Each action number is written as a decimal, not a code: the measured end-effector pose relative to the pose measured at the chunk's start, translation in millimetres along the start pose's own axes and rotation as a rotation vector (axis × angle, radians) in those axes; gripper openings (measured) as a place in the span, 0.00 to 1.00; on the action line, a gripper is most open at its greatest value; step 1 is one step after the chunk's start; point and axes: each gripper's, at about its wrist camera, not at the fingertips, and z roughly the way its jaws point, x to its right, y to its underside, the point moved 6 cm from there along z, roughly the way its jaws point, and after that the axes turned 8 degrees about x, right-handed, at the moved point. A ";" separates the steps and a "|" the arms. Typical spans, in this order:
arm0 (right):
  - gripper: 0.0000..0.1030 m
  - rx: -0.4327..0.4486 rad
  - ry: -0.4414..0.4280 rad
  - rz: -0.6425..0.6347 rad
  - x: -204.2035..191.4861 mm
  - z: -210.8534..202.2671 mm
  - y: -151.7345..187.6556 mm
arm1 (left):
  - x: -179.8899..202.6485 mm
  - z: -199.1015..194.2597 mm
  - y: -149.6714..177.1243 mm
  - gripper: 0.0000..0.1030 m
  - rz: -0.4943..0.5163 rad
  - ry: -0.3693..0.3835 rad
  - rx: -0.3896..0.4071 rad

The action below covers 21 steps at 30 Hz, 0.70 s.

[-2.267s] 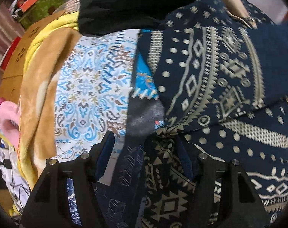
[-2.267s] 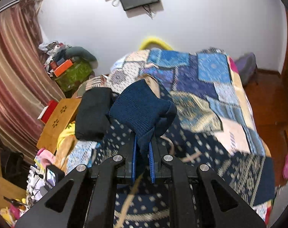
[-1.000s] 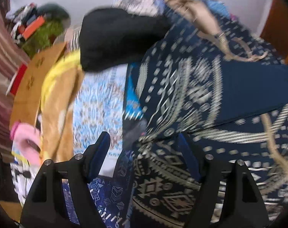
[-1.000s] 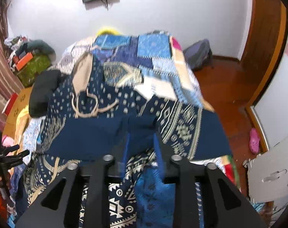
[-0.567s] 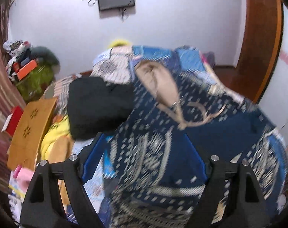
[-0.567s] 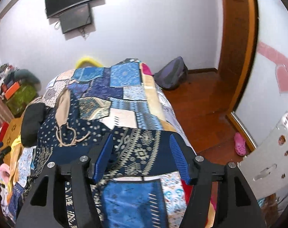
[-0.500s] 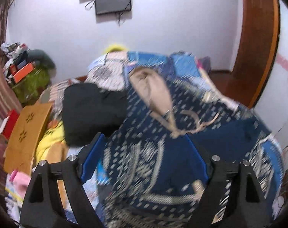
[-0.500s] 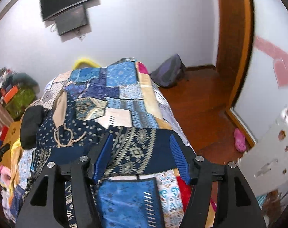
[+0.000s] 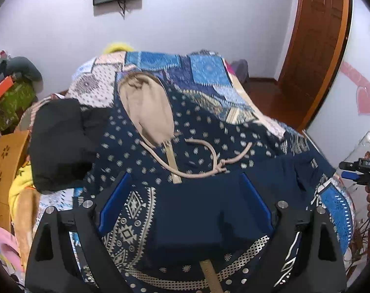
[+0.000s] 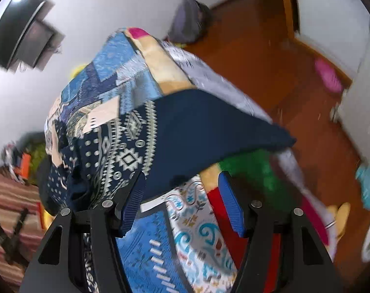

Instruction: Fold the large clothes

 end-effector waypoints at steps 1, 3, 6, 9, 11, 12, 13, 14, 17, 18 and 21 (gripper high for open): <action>0.57 -0.013 -0.010 0.034 6.3 5.8 -0.2 | 0.9 4.5 2.5 0.87 0.003 -0.003 -0.013; 0.57 -0.022 -0.035 0.091 16.0 13.4 -1.8 | 1.1 11.2 7.1 0.87 0.003 -0.008 -0.031; 0.57 -0.017 -0.070 0.166 25.6 21.4 -7.6 | -1.8 18.6 11.4 0.87 -0.011 -0.006 -0.052; 0.57 -0.013 -0.060 0.199 32.9 33.5 -13.9 | -6.7 25.5 16.2 0.87 -0.038 -0.001 -0.075; 0.52 -0.010 -0.062 0.226 36.8 40.6 -15.8 | -9.3 28.5 19.0 0.87 -0.055 0.003 -0.085; 0.40 -0.009 -0.048 0.232 39.1 44.1 -16.9 | -10.1 29.7 20.2 0.87 -0.060 0.002 -0.088; 0.34 -0.007 -0.022 0.229 41.4 47.4 -18.7 | -11.1 30.8 21.2 0.87 -0.064 0.002 -0.093; 0.32 0.000 -0.009 0.225 42.6 48.9 -20.1 | -12.1 31.7 22.1 0.87 -0.067 0.001 -0.096; 0.15 0.044 0.019 0.209 41.0 43.8 -25.3 | -15.8 31.6 25.4 0.87 -0.071 -0.007 -0.104; 0.11 0.056 0.020 0.199 39.8 41.8 -27.2 | -16.9 31.3 26.1 0.87 -0.070 -0.009 -0.104; 0.08 0.103 0.001 0.171 28.8 28.2 -33.8 | -20.1 29.1 27.9 0.87 -0.071 -0.019 -0.105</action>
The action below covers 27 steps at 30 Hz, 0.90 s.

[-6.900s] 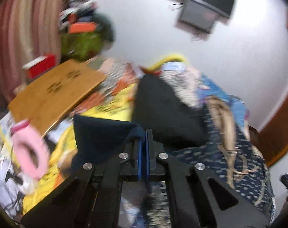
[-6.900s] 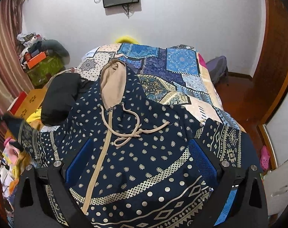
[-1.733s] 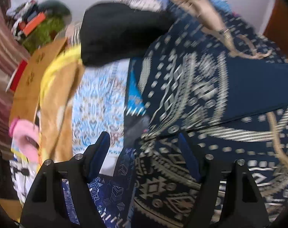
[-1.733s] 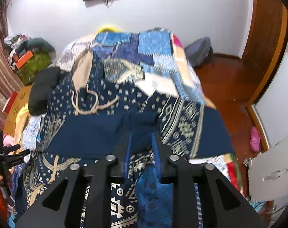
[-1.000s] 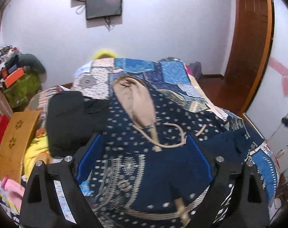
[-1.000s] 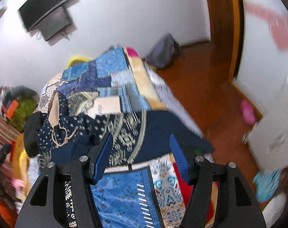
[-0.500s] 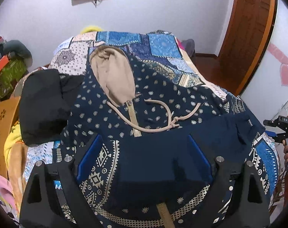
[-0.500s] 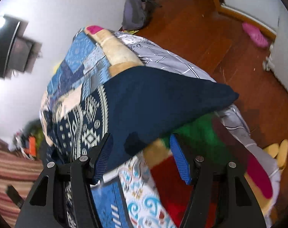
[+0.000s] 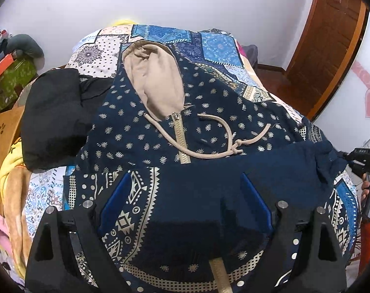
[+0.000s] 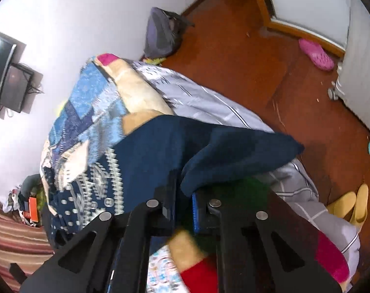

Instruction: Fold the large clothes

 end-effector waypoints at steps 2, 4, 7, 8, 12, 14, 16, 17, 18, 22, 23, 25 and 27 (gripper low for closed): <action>0.07 0.024 -0.021 -0.028 -11.3 -10.3 -3.8 | -2.0 -2.9 0.5 0.87 -0.005 0.000 0.003; 0.07 0.063 -0.045 -0.080 -30.4 -25.5 -8.1 | -3.3 -7.3 0.9 0.87 -0.008 0.001 0.010; 0.06 0.114 -0.091 -0.158 -63.8 -48.9 -12.5 | -3.8 -14.5 0.4 0.87 -0.004 -0.003 0.025; 0.06 0.130 -0.114 -0.186 -78.0 -58.9 -12.7 | -3.9 -17.8 0.5 0.87 -0.001 -0.003 0.032; 0.06 0.170 -0.193 -0.281 -127.0 -81.9 -6.9 | -2.9 -27.3 0.4 0.87 0.015 -0.002 0.051; 0.06 0.181 -0.238 -0.325 -149.5 -92.3 -0.2 | -3.3 -31.7 1.2 0.87 0.027 -0.008 0.060; 0.06 0.199 -0.279 -0.388 -174.4 -104.8 11.2 | -4.4 -36.9 2.0 0.87 0.039 -0.013 0.072; 0.06 0.203 -0.300 -0.425 -188.1 -109.9 19.1 | -5.4 -39.2 2.5 0.87 0.042 -0.013 0.076; 0.06 0.197 -0.322 -0.452 -199.1 -111.0 26.8 | -6.1 -40.6 2.9 0.87 0.043 -0.014 0.079; 0.06 0.146 -0.390 -0.512 -228.0 -108.1 58.9 | -12.5 -47.7 4.9 0.87 0.036 -0.012 0.090; 0.06 0.127 -0.399 -0.515 -233.2 -102.5 66.4 | -14.1 -49.4 5.6 0.87 0.033 -0.011 0.093; 0.06 0.074 -0.414 -0.531 -241.4 -89.6 84.9 | -18.7 -52.5 7.5 0.87 0.021 -0.010 0.099; 0.06 0.022 -0.410 -0.555 -246.0 -75.3 105.2 | -22.4 -53.9 9.3 0.87 0.010 -0.008 0.099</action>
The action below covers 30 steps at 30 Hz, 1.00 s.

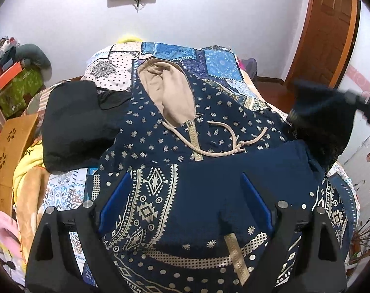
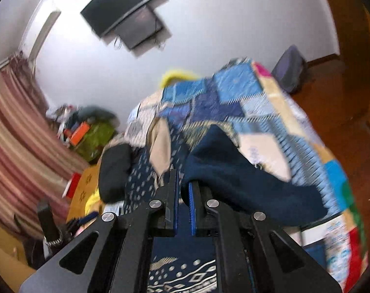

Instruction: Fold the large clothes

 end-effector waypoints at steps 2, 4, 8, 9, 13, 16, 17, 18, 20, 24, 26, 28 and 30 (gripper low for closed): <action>0.06 -0.056 0.011 -0.019 -4.7 16.5 16.5 | -4.2 -1.1 1.9 0.87 -0.008 -0.003 -0.003; 0.06 -0.127 0.020 -0.039 -7.9 35.4 36.9 | -7.6 -2.5 3.8 0.87 -0.011 -0.009 -0.004; 0.06 -0.224 0.050 -0.077 -8.0 56.8 68.3 | -12.2 -3.7 8.4 0.87 -0.016 -0.020 -0.011; 0.06 -0.247 0.057 -0.087 -6.9 59.3 74.0 | -12.4 -3.7 9.4 0.87 -0.016 -0.021 -0.013; 0.10 -0.319 0.082 -0.132 -6.8 59.4 87.4 | -10.4 -0.2 13.3 0.87 -0.010 -0.026 -0.025; 0.23 -0.337 0.089 -0.142 -6.5 49.8 89.6 | -5.8 2.8 14.0 0.87 -0.004 -0.020 -0.032; 0.26 -0.331 0.088 -0.138 -6.1 45.1 89.0 | -3.4 4.0 13.8 0.87 -0.001 -0.016 -0.033; 0.31 -0.322 0.086 -0.136 -6.4 39.5 86.9 | -1.8 4.2 13.4 0.87 0.001 -0.014 -0.033; 0.32 -0.307 0.087 -0.138 -6.8 31.3 83.7 | 3.0 5.8 12.6 0.87 0.009 -0.009 -0.034; 0.35 -0.221 0.117 -0.150 -2.1 6.5 68.7 | 13.7 8.7 11.6 0.87 0.039 -0.006 -0.038; 0.42 -0.172 0.152 -0.130 7.7 -6.5 58.5 | 17.4 9.7 11.0 0.87 0.046 -0.002 -0.039; 0.58 -0.129 0.193 -0.092 21.2 -15.7 49.4 | 21.7 10.0 9.9 0.87 0.050 0.002 -0.036; 0.59 -0.082 0.243 -0.056 37.2 -23.6 41.7 | 24.8 10.4 8.8 0.87 0.052 0.005 -0.034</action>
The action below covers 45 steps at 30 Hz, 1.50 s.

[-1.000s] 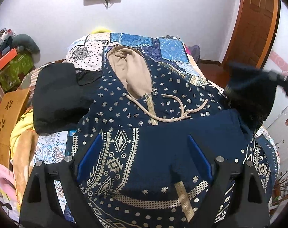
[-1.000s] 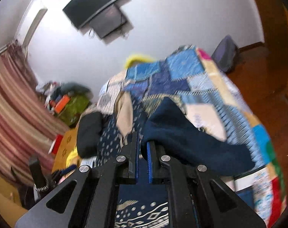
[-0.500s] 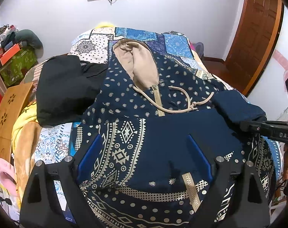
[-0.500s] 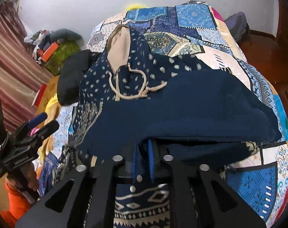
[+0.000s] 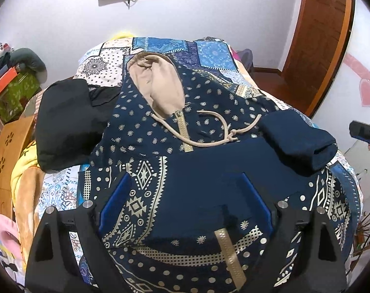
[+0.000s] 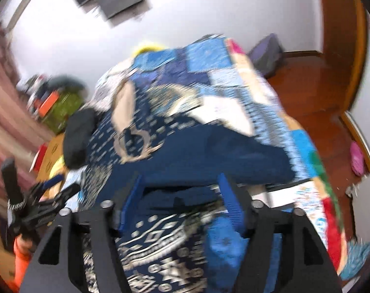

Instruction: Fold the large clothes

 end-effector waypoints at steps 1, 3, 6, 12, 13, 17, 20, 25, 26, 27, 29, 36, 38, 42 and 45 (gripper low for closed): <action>0.59 0.008 0.014 0.023 8.3 -0.2 -2.3 | 1.6 0.3 -0.5 0.87 0.001 0.002 0.000; 0.59 0.001 0.028 0.089 24.6 3.1 -2.5 | 4.3 1.7 -0.3 0.87 0.003 0.005 -0.002; 0.59 -0.033 0.024 0.256 55.6 16.5 5.3 | 7.4 5.1 0.2 0.87 0.008 0.005 -0.009; 0.59 -0.095 0.018 0.449 89.4 43.3 24.2 | 7.4 11.4 2.6 0.87 0.005 0.001 -0.030; 0.59 -0.097 0.009 0.473 92.7 47.8 25.5 | 6.7 12.4 2.8 0.87 0.002 0.000 -0.032; 0.59 -0.114 -0.007 0.559 104.0 64.5 26.5 | 3.5 17.8 4.2 0.87 -0.022 0.001 -0.050; 0.60 -0.131 -0.038 0.639 114.2 72.7 30.7 | 1.8 19.2 4.5 0.87 -0.037 0.005 -0.054; 0.40 -0.078 -0.039 0.669 120.9 71.9 24.2 | -0.5 18.1 4.1 0.87 -0.041 -0.001 -0.049; 0.33 -0.066 -0.030 0.658 121.1 70.6 22.4 | -1.1 17.5 4.2 0.87 -0.041 -0.002 -0.047; 0.22 -0.058 -0.024 0.641 120.5 69.8 20.4 | -2.1 16.6 4.1 0.87 -0.042 -0.004 -0.045; 0.16 -0.038 -0.030 0.619 117.6 66.3 15.8 | -4.2 15.1 3.8 0.87 -0.046 -0.006 -0.041; 0.11 0.066 -0.064 0.422 72.8 35.5 -22.2 | -15.9 1.4 2.1 0.87 -0.059 -0.018 -0.009; 0.11 0.095 -0.092 0.336 46.6 21.6 -36.8 | -20.5 -2.9 1.6 0.87 -0.068 -0.020 0.002; 0.11 0.124 -0.149 0.182 -8.3 5.8 -54.0 | -35.0 -16.1 1.2 0.87 -0.094 -0.029 0.032; 0.11 0.123 -0.209 0.049 -62.3 0.2 -57.0 | -48.7 -25.8 1.6 0.87 -0.111 -0.042 0.048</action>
